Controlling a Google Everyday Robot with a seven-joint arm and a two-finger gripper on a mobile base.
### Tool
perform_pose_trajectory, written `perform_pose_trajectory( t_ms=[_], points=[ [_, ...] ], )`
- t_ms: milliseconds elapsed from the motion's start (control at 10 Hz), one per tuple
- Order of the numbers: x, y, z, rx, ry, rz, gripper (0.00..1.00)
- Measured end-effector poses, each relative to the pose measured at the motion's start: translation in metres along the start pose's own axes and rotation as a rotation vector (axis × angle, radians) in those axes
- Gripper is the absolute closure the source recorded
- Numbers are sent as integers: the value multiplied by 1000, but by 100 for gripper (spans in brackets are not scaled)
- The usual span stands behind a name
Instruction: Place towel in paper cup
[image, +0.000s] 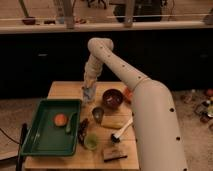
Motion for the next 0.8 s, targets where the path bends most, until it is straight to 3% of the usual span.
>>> perform_pose_trajectory(
  t_ms=[400, 600, 700, 800],
  points=[
    [12, -1, 1, 47, 27, 73, 96],
    [14, -4, 4, 57, 19, 88, 96],
    [14, -6, 5, 56, 11, 88, 94],
    [12, -9, 7, 53, -2, 84, 85]
  ],
)
